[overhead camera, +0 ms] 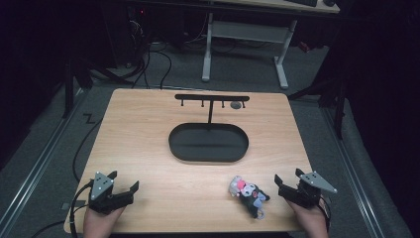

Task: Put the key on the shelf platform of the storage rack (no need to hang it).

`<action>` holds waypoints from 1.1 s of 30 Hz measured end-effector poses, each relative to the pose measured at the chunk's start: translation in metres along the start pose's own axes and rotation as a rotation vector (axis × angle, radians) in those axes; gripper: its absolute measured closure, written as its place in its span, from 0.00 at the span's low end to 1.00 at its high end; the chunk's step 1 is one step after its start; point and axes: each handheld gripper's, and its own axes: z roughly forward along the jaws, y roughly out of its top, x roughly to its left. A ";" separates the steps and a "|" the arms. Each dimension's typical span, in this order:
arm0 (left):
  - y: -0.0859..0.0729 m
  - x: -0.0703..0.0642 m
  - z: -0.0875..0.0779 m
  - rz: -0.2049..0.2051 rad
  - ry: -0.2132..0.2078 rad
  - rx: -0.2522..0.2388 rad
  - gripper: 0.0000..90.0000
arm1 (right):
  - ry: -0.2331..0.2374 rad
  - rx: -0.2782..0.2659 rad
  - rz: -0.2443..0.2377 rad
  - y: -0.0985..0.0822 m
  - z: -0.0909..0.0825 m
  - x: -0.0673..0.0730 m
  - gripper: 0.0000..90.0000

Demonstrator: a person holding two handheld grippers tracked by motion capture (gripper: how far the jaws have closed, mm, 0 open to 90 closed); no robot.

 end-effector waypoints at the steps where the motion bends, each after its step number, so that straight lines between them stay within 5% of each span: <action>1: 0.000 0.000 0.000 0.004 0.000 -0.001 0.15 | 0.001 -0.002 -0.008 0.000 0.000 0.001 0.17; 4: 0.000 0.001 -0.001 0.015 -0.006 0.001 0.14 | -0.007 0.015 -0.053 0.002 0.001 0.002 0.16; 15: 0.005 0.002 -0.003 0.008 -0.017 -0.050 0.14 | -0.026 0.027 -0.041 0.001 -0.001 -0.005 0.15; 23: 0.009 0.002 0.008 -0.007 -0.010 -0.062 0.13 | 0.009 -0.016 -0.036 -0.007 -0.007 -0.009 0.19; 30: 0.009 0.002 0.013 -0.020 -0.006 -0.057 0.10 | 0.001 -0.079 0.009 -0.007 -0.007 -0.004 0.18; 33: 0.010 0.001 0.014 -0.013 -0.001 -0.058 0.08 | -0.027 -0.061 -0.001 -0.005 -0.006 -0.001 0.17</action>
